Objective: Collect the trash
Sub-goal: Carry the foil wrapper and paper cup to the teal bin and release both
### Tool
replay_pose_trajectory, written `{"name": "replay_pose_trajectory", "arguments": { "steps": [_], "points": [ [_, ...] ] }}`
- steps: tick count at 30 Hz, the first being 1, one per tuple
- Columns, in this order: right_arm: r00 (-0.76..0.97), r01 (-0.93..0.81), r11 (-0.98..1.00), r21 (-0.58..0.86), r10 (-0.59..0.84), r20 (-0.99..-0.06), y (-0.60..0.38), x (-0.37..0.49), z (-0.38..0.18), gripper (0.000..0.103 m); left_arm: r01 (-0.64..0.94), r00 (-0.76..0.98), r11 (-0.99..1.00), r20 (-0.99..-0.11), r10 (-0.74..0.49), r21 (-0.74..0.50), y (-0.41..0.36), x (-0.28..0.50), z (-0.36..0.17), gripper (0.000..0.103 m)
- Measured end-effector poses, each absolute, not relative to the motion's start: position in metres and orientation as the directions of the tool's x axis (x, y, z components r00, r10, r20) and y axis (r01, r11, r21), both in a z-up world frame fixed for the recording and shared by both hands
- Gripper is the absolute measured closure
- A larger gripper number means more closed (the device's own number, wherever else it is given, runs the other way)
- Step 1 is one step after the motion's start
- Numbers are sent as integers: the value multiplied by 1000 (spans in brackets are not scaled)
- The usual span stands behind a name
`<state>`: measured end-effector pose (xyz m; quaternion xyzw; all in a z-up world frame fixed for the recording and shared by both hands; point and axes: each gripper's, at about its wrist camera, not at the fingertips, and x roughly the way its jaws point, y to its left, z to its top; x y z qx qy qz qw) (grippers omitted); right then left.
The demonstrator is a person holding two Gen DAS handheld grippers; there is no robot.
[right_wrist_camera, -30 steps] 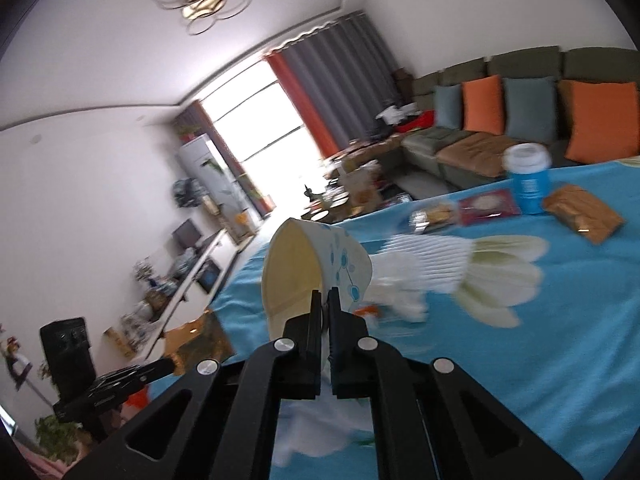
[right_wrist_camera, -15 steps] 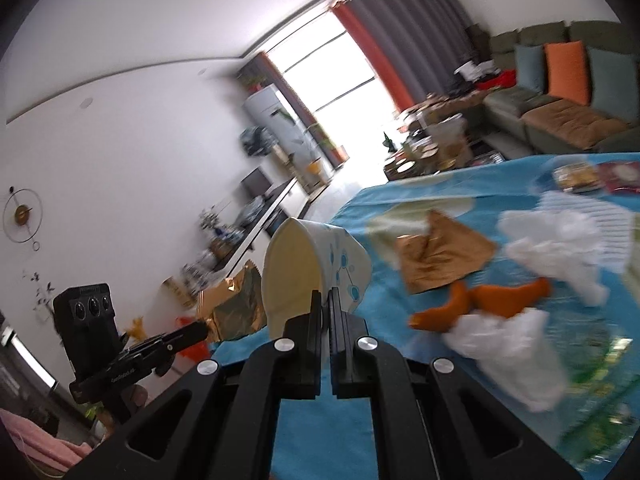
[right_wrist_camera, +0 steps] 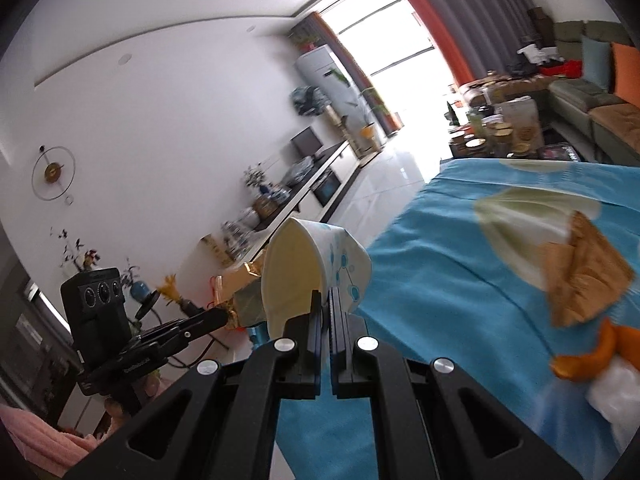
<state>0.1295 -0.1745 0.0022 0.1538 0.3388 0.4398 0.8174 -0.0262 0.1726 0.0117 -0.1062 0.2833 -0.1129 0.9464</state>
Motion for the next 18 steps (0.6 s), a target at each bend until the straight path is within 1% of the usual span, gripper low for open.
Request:
{"name": "replay_pose_trajectory", "arguments": {
  "steps": [7,18],
  "points": [
    [304,-651,516,557,849,-431,-130,141,3,101,70,826,968,-531,-192,-240,203,-25,10,102],
    [230,-676,484,556,855,-465,-81,151,-2,101,-7,812,974,-570,-128,-229,228,-20,-1,102]
  ]
}}
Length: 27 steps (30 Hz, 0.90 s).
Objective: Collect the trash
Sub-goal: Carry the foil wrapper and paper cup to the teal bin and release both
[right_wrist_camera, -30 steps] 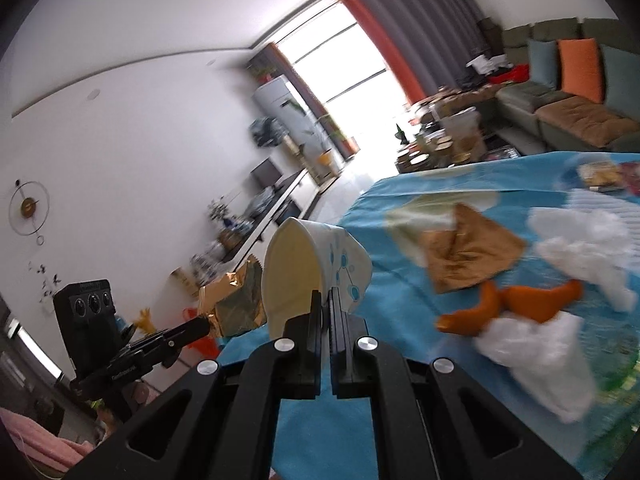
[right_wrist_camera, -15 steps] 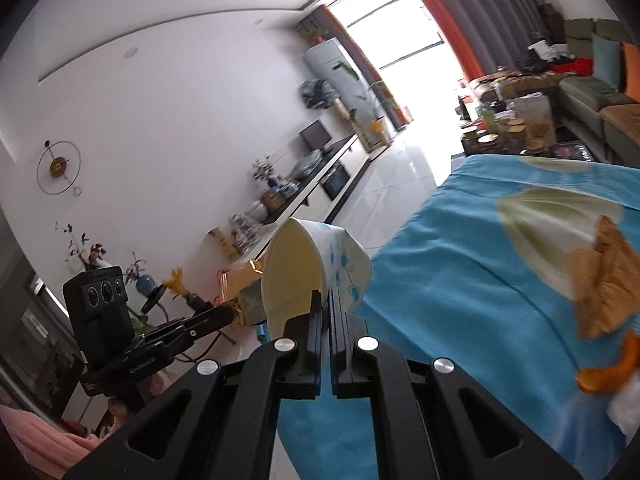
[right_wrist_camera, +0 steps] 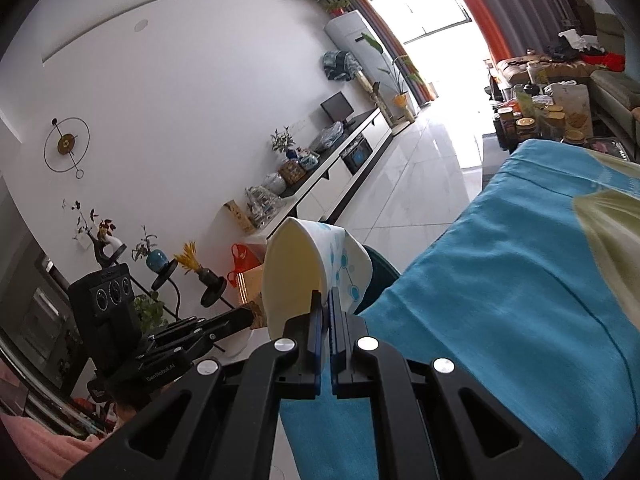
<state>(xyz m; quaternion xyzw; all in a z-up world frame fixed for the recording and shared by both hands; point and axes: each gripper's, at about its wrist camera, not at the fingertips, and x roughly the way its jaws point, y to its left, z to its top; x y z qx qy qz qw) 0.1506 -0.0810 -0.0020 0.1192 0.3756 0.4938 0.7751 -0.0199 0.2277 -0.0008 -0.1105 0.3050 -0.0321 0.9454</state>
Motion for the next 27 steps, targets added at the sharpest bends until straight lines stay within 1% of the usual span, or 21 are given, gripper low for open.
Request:
{"name": "replay_pose_trajectory", "arguments": {
  "steps": [10,27],
  "points": [
    [196,-691,477,543,847,-494,-48,158,-8,101,-60,790,973,-606,-90,-223,242,-10,-18,102],
    [152,-671,488,558,828,-540,-9,171,-27,101,-105,754,971,-653,-62,-214,256,8,-42,102]
  ]
}}
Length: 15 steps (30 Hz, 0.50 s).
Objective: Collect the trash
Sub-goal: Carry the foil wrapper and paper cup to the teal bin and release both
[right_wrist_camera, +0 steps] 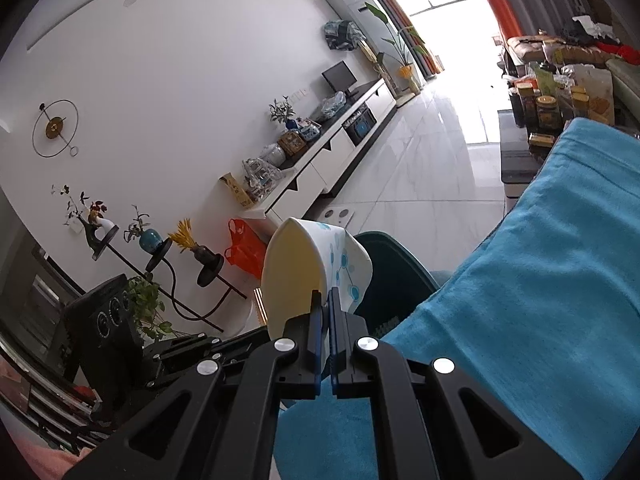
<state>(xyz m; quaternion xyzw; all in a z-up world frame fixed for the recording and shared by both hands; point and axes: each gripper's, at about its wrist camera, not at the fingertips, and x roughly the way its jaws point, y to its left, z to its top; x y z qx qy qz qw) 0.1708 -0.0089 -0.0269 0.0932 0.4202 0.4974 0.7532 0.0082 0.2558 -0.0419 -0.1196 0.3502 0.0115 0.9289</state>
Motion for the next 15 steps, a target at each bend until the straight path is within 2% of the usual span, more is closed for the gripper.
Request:
{"name": "replay_pose_trajectory", "arguments": {
  "steps": [15],
  "points": [
    [140,-633,542,554,783,-606,15,180,-47,98,-147,704,964,-708,-56,-222,263,30,-65,102]
  ]
}}
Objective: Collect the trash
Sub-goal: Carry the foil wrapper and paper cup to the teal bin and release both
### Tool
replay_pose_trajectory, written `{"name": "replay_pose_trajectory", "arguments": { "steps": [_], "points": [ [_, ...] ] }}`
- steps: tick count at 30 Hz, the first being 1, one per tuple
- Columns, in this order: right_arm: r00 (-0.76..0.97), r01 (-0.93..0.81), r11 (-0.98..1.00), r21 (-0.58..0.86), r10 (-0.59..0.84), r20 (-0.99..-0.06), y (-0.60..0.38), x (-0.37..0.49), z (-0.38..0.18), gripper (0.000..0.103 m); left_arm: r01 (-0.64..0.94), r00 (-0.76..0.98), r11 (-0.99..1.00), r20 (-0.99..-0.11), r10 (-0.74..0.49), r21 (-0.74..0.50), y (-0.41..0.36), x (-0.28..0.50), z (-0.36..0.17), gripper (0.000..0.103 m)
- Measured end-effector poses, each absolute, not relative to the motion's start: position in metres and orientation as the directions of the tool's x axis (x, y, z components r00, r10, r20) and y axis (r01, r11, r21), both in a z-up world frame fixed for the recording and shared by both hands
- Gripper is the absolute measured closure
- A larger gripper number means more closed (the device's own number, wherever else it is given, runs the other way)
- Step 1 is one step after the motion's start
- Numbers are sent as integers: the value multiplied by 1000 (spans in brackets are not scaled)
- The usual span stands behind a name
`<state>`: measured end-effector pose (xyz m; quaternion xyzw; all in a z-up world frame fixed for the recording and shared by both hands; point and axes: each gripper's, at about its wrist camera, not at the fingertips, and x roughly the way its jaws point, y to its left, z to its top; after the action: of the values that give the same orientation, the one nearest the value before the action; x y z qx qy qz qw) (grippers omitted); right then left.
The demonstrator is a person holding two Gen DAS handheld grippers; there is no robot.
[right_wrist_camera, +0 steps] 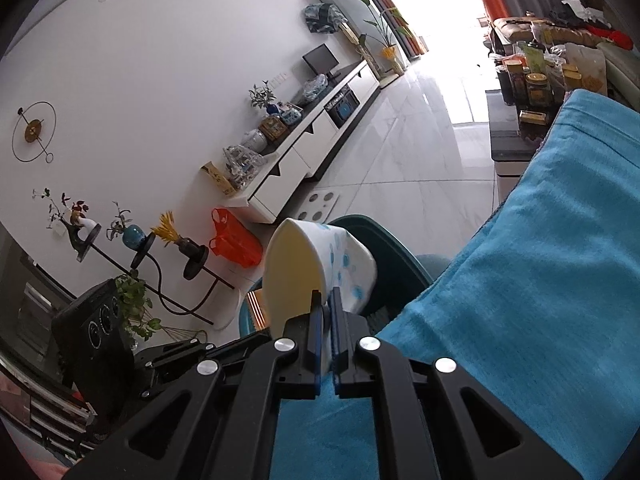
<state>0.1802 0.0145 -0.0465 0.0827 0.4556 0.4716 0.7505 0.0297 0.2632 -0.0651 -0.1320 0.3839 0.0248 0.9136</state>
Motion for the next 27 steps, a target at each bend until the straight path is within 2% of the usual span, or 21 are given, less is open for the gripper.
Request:
{"name": "replay_pose_trajectory", "arguments": {
  "steps": [7,11,14,18,22,24,27],
  "points": [
    [141,-622,554,554,775,-616,23,183,-51,97,-175,684,953,-727,-63,-247,272,40,-76,101],
    [141,-621,552,556,777,-614,23,183,-51,97,-192,675,946,-735,-67,-263,274,45,-83,89],
    [143,-616,551,563,781,-608,18,183,-52,96,-209,670,941,-740,-59,-265,276,45,-88,88],
    [158,-610,557,564,783,-602,5,181,-50,88,-213,682,938,-729,-57,-273,275,39,-85,86],
    [190,-623,563,543,782,-594,-11,174,-44,82,-190,722,948,-691,-42,-256,264,28,-70,73],
    [214,-638,567,521,780,-587,-23,168,-37,73,-165,744,952,-666,-52,-259,257,23,-60,68],
    [256,-654,581,485,773,-581,-43,161,-29,72,-114,772,957,-630,-83,-265,241,19,-45,61]
  ]
}}
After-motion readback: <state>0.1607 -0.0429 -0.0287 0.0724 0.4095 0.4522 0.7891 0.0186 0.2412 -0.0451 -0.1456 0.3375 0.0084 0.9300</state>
